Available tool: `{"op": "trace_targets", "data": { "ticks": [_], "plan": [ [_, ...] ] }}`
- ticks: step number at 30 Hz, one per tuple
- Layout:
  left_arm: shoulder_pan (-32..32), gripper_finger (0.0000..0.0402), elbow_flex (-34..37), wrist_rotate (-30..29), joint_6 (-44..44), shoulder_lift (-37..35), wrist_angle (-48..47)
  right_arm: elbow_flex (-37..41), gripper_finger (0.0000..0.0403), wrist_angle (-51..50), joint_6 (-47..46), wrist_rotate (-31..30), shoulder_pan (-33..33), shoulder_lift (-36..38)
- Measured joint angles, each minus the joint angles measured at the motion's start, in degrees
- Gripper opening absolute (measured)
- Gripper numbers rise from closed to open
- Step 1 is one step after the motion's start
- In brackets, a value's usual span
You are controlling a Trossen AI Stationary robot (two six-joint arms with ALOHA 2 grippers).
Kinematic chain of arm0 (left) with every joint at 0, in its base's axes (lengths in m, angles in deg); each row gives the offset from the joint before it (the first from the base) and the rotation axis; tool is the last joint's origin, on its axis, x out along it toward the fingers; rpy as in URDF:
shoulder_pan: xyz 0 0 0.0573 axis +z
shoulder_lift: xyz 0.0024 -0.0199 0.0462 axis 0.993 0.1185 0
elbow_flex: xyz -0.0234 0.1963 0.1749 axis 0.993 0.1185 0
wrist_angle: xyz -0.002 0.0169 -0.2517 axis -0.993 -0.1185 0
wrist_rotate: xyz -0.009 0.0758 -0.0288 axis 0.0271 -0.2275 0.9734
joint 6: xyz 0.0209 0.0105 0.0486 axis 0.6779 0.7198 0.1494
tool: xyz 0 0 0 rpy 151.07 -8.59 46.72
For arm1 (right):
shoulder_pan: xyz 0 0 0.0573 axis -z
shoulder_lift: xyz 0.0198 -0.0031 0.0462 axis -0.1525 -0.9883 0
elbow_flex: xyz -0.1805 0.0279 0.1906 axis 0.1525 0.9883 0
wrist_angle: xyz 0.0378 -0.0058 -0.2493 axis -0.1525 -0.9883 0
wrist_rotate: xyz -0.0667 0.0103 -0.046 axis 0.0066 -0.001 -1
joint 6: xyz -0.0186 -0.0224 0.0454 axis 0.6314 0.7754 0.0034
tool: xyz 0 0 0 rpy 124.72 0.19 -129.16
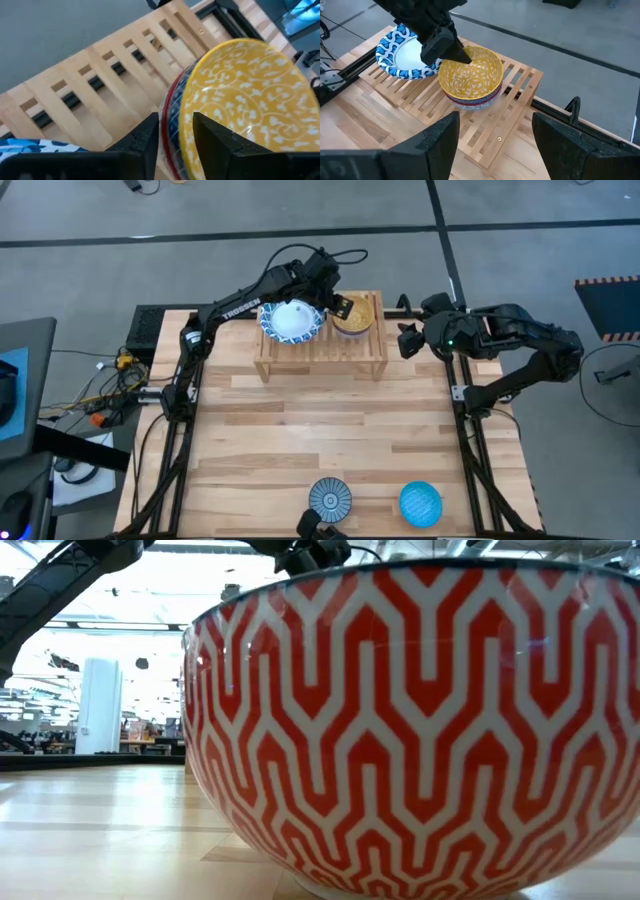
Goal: Place and stack bowls onto a shelf
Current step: Stack the small yellow bowl on top of the small red bowl, then stack the small light blue bowl on top of the small yellow bowl
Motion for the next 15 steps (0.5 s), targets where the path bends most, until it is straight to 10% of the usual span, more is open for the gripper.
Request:
{"op": "trace_targets", "data": {
  "ticks": [15],
  "plan": [
    [-0.15,0.0166,-5.29,-1.51,4.00,-2.30,-2.86,0.57,0.0276,-10.13,-4.01,2.41,0.12,-0.70]
  ]
}}
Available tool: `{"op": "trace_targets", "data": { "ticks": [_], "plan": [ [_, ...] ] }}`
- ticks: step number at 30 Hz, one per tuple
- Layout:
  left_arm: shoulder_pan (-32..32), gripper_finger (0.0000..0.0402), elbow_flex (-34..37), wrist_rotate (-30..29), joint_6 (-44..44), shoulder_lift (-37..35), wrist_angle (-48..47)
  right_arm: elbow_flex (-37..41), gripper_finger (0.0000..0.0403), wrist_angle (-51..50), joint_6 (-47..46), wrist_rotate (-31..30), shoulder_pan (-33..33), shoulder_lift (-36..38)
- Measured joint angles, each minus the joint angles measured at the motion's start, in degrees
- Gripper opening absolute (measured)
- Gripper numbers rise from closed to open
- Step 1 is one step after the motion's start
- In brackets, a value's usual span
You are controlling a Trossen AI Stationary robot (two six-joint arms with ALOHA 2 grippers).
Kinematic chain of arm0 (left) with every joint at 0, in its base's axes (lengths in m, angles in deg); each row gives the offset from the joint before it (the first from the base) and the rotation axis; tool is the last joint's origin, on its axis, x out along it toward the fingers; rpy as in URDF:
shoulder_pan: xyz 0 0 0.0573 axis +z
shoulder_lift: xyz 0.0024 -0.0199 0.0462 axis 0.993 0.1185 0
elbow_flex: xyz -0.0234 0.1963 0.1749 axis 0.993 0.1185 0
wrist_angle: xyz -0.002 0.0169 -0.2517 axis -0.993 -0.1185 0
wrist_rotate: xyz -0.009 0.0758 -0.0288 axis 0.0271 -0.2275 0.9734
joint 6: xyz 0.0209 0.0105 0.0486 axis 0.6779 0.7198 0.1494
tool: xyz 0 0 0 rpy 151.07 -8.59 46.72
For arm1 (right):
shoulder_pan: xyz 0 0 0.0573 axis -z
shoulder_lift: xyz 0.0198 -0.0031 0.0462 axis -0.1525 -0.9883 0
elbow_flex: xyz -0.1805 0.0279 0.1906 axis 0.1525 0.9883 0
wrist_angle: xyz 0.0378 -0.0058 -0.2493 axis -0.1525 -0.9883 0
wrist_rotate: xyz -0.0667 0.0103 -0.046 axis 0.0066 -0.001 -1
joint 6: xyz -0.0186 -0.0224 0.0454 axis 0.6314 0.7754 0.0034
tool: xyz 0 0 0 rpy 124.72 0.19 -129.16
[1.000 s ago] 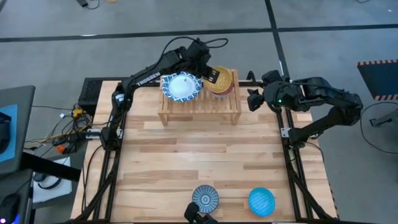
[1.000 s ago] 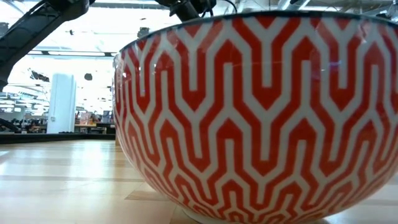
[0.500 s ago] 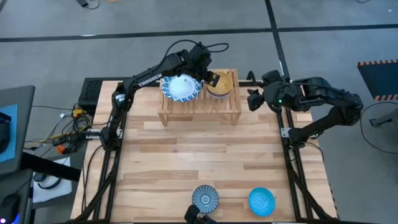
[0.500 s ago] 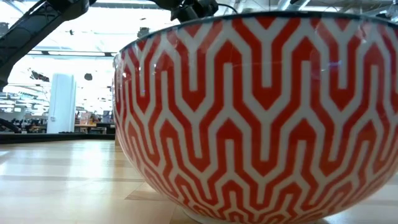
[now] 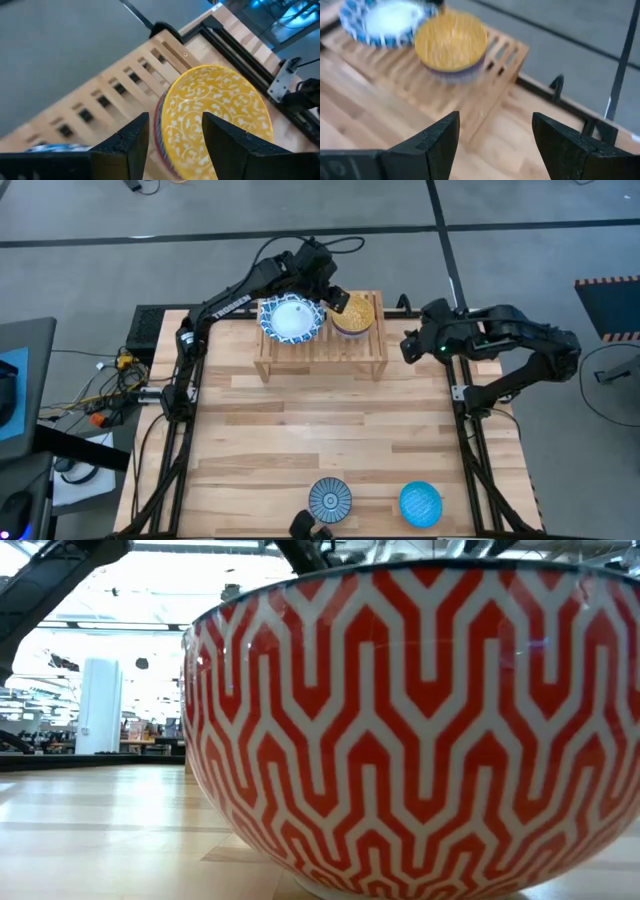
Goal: Place and stack bowls onto a shelf
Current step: Stack the small light blue bowl on top of the small yellow bowl
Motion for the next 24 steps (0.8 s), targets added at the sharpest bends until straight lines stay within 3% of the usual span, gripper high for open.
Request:
{"op": "trace_targets", "data": {
  "ticks": [7,11,17,24],
  "plan": [
    [-4.88,0.0167,0.76,-12.25,8.02,-6.33,-3.12,14.80,0.0276,3.61,-3.04,14.26,-0.15,3.19],
    [-8.32,0.0167,5.33,-13.40,9.61,-9.10,-2.53,27.00,0.0276,10.58,-7.11,23.00,-2.35,5.20],
    [-13.37,0.0167,22.18,-11.49,8.20,-17.21,4.42,38.93,0.0276,20.09,-14.72,30.72,-11.67,6.02],
    [-19.90,0.0167,44.88,-11.49,4.55,-36.65,18.21,47.12,0.0276,29.61,-25.68,40.85,-25.10,3.80]
  ]
}}
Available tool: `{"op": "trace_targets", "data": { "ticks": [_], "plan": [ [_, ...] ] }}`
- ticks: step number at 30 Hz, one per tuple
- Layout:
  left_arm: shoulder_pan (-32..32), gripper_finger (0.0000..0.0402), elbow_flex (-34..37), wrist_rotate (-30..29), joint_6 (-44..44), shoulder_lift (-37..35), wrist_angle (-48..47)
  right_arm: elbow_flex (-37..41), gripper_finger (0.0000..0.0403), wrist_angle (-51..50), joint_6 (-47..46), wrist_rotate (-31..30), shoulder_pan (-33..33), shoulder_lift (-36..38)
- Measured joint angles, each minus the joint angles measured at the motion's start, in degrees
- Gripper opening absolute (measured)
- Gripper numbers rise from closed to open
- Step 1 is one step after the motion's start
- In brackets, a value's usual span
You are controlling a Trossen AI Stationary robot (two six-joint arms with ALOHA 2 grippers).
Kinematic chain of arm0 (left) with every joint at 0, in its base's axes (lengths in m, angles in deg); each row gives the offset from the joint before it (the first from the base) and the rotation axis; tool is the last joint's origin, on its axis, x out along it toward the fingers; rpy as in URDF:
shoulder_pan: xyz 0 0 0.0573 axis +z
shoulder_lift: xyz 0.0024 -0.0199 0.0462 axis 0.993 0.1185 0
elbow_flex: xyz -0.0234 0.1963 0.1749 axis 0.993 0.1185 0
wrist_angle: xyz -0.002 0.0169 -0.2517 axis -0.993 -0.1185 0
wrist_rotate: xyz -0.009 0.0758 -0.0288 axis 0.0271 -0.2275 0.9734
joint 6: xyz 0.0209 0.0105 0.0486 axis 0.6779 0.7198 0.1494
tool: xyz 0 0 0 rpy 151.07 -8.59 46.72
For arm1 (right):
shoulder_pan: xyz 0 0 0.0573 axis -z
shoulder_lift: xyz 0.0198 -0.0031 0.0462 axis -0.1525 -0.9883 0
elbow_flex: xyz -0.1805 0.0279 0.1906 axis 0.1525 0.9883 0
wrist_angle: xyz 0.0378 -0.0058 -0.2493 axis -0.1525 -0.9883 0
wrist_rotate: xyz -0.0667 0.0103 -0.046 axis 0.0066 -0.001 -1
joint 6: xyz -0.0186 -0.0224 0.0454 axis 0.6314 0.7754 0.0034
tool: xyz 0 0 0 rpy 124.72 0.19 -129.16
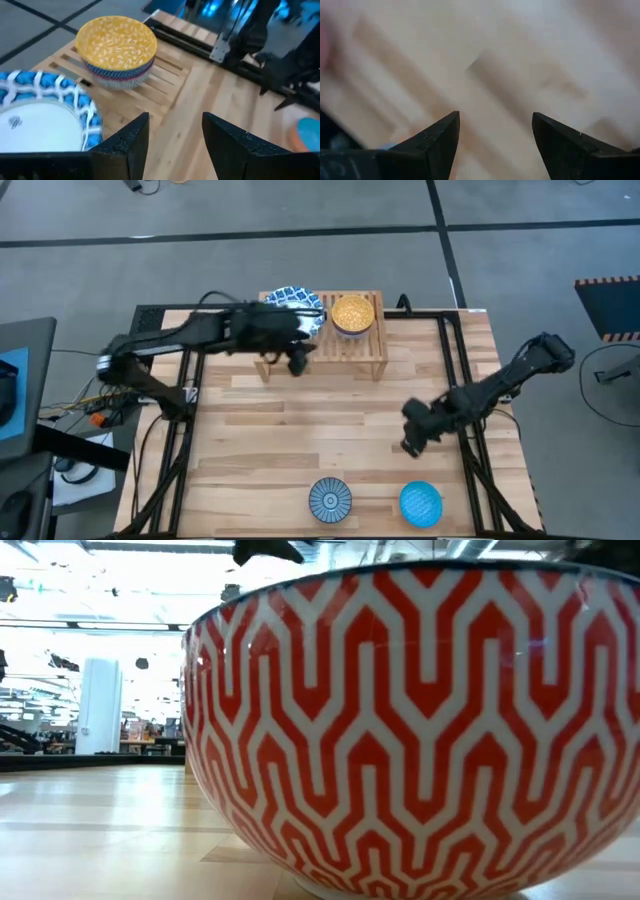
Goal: Place and stack bowls onto a shelf
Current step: Stack the small light blue bowl on top of the small yellow bowl
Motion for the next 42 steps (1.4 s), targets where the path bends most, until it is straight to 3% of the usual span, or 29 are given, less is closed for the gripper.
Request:
{"op": "trace_targets", "data": {
  "ticks": [5,10,19,24,28,34,42],
  "plan": [
    [-4.17,0.0167,12.52,-1.34,-3.03,-10.68,7.08,1.18,0.0276,9.11,-3.17,3.96,-10.59,-2.77],
    [-7.91,0.0167,20.04,-5.32,-5.38,-15.23,8.95,1.20,0.0276,10.77,-6.10,4.86,-17.09,-8.01],
    [-11.25,0.0167,22.11,-7.40,-6.30,-16.02,9.68,1.16,0.0275,22.35,-6.70,7.80,-21.57,-17.24],
    [-11.15,0.0167,22.11,-7.64,-4.70,-16.00,10.03,1.22,0.0267,20.01,-12.14,8.28,-22.81,-22.01],
    [-10.62,0.0167,22.11,-8.91,-4.89,-16.00,10.08,1.22,0.0210,19.61,-12.51,9.30,-22.35,-23.61],
    [-9.00,0.0167,22.11,-9.30,-4.91,-16.00,10.17,1.22,0.0037,18.57,-9.80,9.51,-18.83,-21.23],
    [-8.35,0.0167,22.11,-9.13,-4.90,-16.00,10.27,-2.12,0.0039,6.60,1.32,3.65,-2.76,-9.21]
  ]
}}
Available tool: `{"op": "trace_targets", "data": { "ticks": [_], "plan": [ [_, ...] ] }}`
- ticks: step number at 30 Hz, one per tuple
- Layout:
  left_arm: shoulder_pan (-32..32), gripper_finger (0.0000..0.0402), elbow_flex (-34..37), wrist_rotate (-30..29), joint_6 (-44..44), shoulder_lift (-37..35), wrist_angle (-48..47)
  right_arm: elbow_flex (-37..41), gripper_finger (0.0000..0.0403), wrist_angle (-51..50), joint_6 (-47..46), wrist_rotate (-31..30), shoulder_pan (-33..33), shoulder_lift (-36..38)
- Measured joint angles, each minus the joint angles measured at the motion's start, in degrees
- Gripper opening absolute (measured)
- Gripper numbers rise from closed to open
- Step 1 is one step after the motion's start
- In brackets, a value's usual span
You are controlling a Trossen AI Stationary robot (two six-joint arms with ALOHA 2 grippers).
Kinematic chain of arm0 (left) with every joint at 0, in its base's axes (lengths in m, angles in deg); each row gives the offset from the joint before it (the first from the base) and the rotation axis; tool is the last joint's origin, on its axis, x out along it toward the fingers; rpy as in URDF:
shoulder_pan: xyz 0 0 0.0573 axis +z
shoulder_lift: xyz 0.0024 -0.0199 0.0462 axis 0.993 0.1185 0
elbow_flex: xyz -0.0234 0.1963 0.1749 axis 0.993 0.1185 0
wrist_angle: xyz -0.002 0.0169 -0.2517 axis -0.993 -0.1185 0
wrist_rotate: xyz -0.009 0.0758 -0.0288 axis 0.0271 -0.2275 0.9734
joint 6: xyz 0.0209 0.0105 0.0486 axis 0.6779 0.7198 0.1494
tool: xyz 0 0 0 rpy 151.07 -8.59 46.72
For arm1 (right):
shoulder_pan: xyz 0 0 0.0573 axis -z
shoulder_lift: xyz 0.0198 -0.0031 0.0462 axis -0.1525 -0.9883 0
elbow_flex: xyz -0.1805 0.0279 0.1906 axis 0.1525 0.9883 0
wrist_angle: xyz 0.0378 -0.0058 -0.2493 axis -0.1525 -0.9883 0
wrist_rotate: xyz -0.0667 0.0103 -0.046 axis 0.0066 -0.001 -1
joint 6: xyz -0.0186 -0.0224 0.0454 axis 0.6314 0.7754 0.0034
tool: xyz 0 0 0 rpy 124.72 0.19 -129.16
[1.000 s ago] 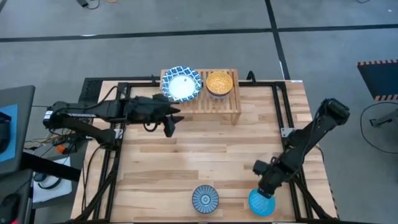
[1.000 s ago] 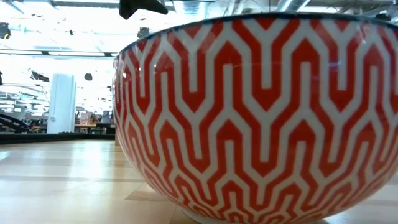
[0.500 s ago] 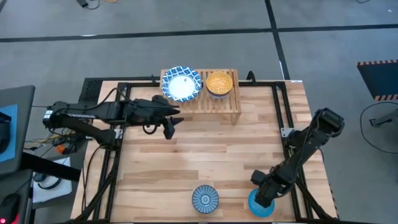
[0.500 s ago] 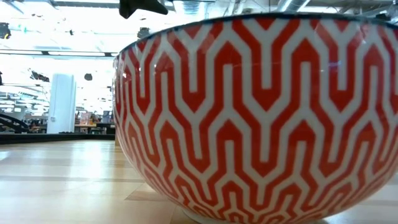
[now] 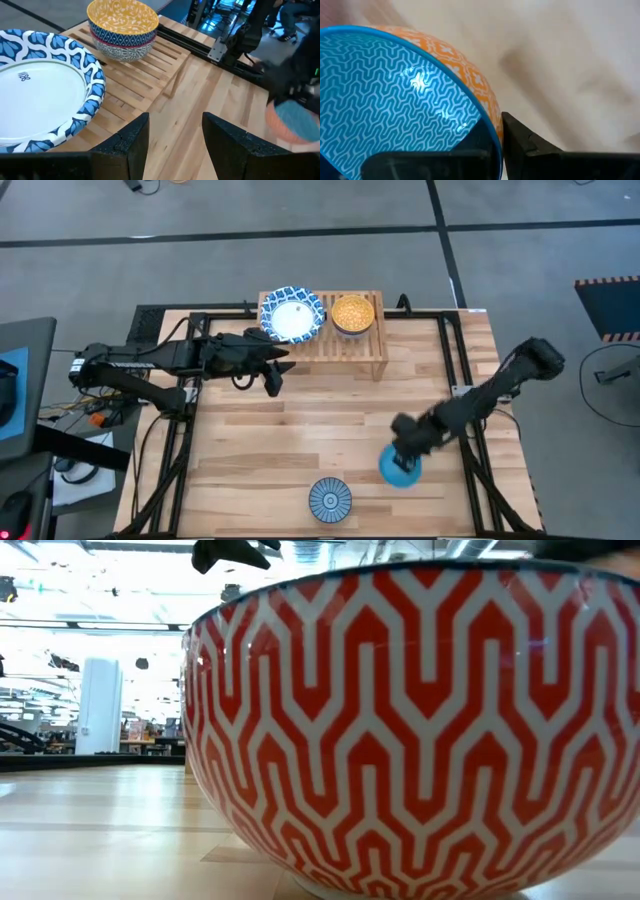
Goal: Place and stack bowls onto a shelf
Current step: Stack the small light blue bowl on top of the small yellow bowl
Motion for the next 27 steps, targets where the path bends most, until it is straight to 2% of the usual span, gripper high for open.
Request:
{"op": "trace_targets", "data": {
  "ticks": [3,7,13,18,23,27],
  "plan": [
    [-0.01,0.0167,0.00,-0.73,-0.07,0.00,-0.04,-3.85,0.0039,-3.01,7.58,-3.86,9.00,4.51],
    [-0.01,0.0167,0.00,-2.10,-0.20,0.02,-0.07,-10.20,0.0039,-2.04,18.00,-8.68,22.89,7.46],
    [-0.01,0.0167,0.00,-4.02,-1.04,0.02,-1.11,-21.84,0.0039,-1.44,32.28,-8.34,40.89,4.68],
    [-0.01,0.0167,0.00,-4.12,-1.92,0.02,-1.42,-33.19,0.0039,-2.33,40.03,-8.19,49.57,-2.26],
    [-0.01,0.0167,0.00,-4.23,-3.36,0.02,-1.57,-43.97,0.0039,-3.97,44.73,-7.97,54.85,-9.22],
    [-0.01,0.0167,-0.02,-4.30,-5.06,0.04,-3.36,-49.70,0.0039,-8.18,47.08,-7.99,58.98,-14.08]
  ]
}}
